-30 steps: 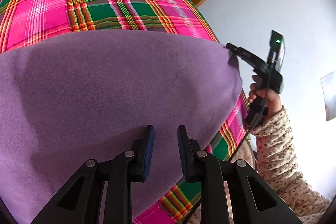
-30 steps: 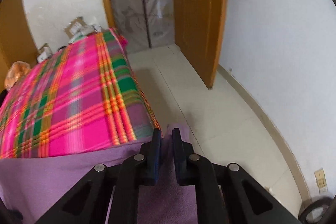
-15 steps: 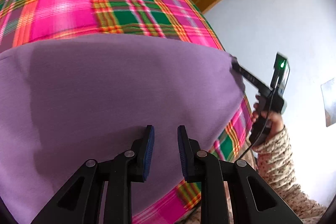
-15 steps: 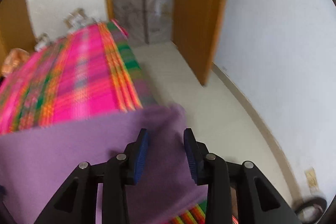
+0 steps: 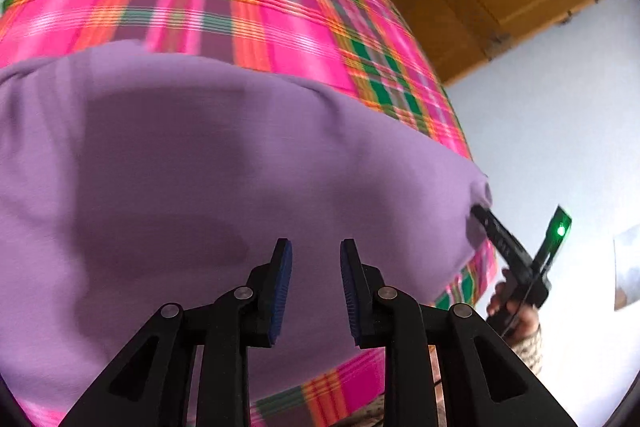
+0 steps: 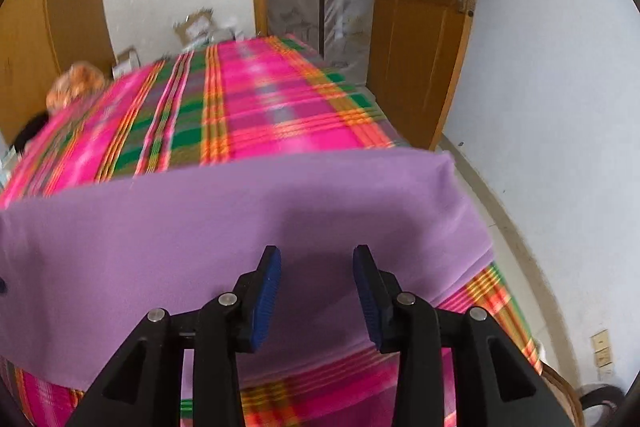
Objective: Fold clothes
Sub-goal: 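Move both grippers to the opposite edge of the lavender garment, then grasp the garment edge with the left gripper while the right gripper grasps it nearby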
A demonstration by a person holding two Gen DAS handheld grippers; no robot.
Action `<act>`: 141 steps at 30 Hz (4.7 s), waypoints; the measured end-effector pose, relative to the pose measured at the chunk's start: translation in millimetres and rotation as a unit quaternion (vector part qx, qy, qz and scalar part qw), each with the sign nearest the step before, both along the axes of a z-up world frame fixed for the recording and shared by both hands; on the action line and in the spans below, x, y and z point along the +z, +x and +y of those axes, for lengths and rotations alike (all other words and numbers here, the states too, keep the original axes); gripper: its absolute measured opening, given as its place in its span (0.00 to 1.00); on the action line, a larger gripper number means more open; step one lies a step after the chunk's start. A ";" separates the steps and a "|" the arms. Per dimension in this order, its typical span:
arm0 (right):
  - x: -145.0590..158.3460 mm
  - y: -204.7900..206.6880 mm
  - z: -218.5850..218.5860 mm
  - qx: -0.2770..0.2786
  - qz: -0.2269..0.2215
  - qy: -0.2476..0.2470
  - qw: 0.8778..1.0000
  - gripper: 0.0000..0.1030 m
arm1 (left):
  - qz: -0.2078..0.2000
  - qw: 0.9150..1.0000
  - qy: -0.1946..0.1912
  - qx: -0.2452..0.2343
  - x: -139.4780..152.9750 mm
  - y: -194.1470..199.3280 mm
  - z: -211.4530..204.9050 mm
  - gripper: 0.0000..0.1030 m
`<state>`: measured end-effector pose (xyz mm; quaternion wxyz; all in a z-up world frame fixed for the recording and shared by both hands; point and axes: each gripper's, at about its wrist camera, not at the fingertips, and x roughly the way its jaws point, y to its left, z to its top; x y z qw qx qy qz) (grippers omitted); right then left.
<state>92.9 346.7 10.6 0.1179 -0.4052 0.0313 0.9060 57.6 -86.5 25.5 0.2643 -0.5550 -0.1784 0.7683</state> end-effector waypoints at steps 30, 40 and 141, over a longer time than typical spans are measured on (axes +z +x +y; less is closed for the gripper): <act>26.5 -43.5 -174.9 0.209 0.007 -0.051 0.977 0.37 | -0.031 0.959 0.020 0.280 -10.5 27.0 -238.4 0.24; 56.0 -110.8 -194.6 0.312 -0.014 -0.123 0.942 0.37 | 0.006 0.961 -0.010 0.277 32.4 -15.8 -222.7 0.25; -13.3 -129.2 -268.9 0.421 -0.168 -0.411 0.791 0.34 | -0.061 0.990 -0.049 0.114 -14.3 -37.1 -126.4 0.25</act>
